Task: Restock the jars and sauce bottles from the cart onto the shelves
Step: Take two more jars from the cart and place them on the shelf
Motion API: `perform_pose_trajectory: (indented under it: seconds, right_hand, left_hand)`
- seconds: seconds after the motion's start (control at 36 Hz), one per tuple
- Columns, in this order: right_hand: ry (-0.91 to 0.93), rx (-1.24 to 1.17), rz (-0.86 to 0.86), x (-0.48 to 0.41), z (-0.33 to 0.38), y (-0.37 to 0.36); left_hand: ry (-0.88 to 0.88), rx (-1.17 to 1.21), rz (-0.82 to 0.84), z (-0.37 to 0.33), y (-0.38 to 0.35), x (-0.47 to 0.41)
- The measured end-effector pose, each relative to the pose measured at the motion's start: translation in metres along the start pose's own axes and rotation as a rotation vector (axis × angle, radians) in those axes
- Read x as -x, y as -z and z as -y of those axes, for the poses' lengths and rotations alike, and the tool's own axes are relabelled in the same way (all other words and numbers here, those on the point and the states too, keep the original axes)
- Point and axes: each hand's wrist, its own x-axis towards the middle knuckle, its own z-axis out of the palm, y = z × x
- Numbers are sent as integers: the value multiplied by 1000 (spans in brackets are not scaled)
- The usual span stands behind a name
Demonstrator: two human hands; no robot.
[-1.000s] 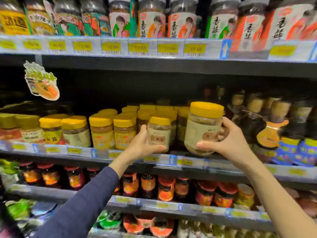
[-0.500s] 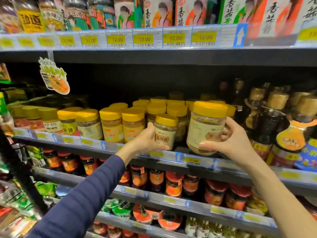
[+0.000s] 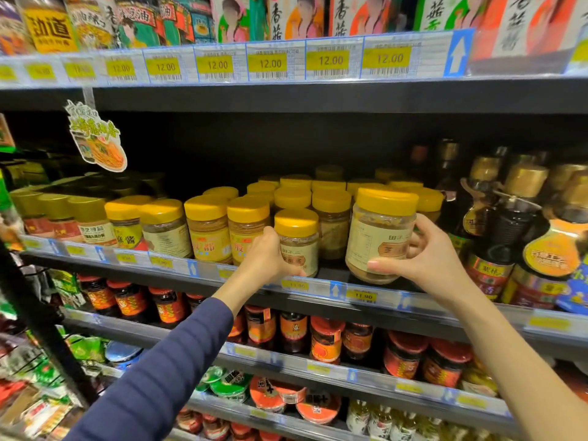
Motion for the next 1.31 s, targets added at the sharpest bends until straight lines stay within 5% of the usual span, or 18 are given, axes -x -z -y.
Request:
perform_pose_trajectory:
  seconds: [0.81,0.94,1.06,1.19,1.31]
  right_hand:
    - [-53,27,31,-8,-9,-13]
    - [-56,39,22,-9,-9,-14]
    - [-48,35,7,-9,-6,-17]
    - [-44,29,-7,-7,-4,-19]
    - [-46,54,-17,-6,-5,-19]
  left_hand:
    - [-20,-152,-70,4,18,7]
    - [-247,-99,-272,-17,48,26]
    - [-455,2,-61,-52,60,23]
    - [-422,-42,210,-92,57,-9]
    - [-369,-169,273,-116,60,-27]
